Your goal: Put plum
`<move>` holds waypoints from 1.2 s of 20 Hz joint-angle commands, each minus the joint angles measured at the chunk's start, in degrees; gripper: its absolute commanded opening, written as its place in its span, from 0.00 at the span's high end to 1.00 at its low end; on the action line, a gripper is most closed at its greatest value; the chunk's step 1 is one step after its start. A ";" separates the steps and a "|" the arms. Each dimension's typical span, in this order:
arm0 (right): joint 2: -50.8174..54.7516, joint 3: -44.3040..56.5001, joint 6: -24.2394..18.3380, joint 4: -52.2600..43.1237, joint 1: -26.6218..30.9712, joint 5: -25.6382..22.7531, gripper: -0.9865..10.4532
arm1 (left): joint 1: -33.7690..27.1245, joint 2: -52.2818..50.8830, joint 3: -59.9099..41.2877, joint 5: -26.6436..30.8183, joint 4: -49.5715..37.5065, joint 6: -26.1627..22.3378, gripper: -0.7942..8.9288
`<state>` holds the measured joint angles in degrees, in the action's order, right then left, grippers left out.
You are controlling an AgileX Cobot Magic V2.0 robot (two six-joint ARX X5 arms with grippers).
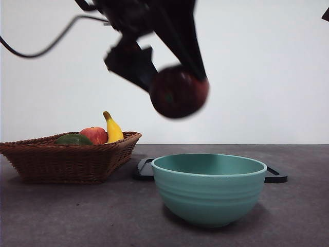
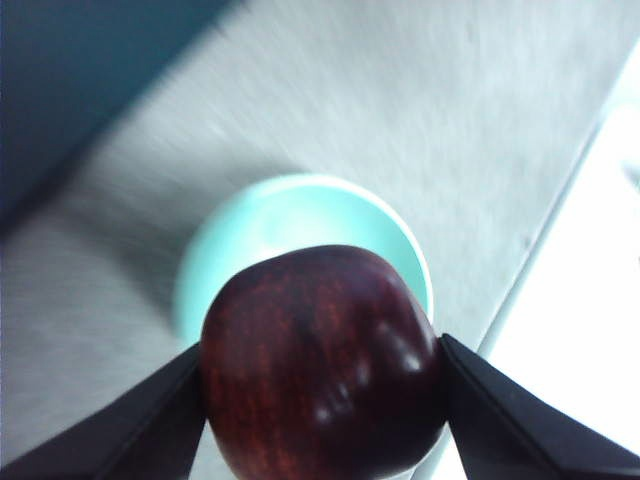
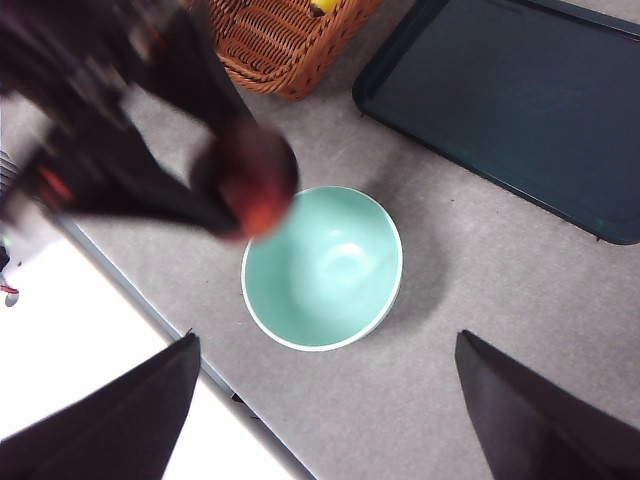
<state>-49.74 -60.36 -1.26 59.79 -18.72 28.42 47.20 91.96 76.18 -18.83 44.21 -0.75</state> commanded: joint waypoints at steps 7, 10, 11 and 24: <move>-0.35 -0.94 0.44 -0.11 -0.28 0.11 0.56 | 5.07 11.17 1.33 7.45 -5.33 -3.08 0.63; -0.35 -0.94 0.44 -0.11 -0.28 0.09 0.56 | 5.55 13.22 1.33 7.48 -7.10 -3.10 0.63; -0.35 -0.94 0.44 -0.11 -0.28 0.09 0.56 | 5.62 13.97 1.33 7.48 -7.15 -3.17 0.63; -0.35 -0.94 0.39 -0.13 -0.28 0.09 0.56 | 6.82 15.63 1.90 7.43 -5.51 -3.06 0.46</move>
<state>-49.76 -60.36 -1.23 59.81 -18.72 28.42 53.30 106.83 76.62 -11.46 38.94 -3.53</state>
